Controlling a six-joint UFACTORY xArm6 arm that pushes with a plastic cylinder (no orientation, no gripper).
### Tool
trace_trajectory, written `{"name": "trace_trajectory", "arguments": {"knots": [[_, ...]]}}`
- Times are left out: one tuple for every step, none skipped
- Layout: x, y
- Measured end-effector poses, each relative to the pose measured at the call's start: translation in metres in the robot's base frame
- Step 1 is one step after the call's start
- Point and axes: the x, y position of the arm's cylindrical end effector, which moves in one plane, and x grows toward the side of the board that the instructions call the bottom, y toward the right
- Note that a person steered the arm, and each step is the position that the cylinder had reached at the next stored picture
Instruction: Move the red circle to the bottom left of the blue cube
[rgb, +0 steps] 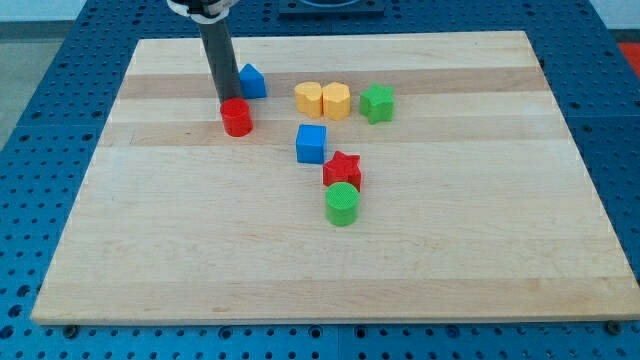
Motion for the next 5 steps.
{"name": "trace_trajectory", "arguments": {"knots": [[0.017,0.001],[0.035,0.001],[0.053,0.002],[0.071,0.005],[0.072,0.005]]}}
